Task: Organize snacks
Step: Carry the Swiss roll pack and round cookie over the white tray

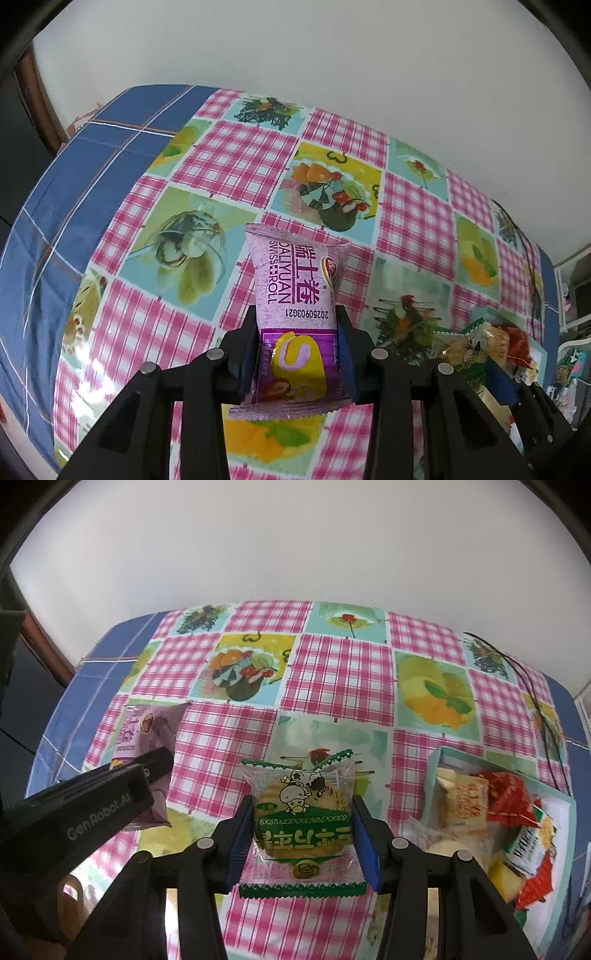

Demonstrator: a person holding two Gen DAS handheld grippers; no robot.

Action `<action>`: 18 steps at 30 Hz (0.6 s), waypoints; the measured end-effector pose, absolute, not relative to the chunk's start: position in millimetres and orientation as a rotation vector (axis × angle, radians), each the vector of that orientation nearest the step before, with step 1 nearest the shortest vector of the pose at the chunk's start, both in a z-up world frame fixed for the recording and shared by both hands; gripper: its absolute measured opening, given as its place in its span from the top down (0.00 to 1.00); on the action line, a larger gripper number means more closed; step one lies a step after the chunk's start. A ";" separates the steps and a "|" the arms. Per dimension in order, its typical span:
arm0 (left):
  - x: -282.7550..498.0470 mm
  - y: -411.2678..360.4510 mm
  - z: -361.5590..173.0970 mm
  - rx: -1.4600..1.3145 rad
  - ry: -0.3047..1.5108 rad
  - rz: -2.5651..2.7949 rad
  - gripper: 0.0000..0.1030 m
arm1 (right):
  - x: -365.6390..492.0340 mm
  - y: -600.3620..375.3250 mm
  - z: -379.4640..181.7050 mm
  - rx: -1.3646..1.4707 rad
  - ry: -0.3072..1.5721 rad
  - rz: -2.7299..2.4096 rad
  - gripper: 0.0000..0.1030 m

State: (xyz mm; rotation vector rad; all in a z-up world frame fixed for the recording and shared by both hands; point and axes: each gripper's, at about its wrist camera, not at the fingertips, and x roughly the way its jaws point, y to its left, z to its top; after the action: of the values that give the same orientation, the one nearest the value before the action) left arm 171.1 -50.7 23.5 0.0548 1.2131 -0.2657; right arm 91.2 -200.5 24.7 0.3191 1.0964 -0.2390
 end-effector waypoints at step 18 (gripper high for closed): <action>92.7 -57.0 54.3 0.048 1.163 -0.302 0.62 | 15.8 -198.3 61.2 0.324 1.059 -0.274 0.49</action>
State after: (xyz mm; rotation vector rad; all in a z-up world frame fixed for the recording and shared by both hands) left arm 92.7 -57.0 54.3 0.0477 1.1634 -0.3022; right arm 15.8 -198.3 61.2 0.3241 1.0587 -0.2741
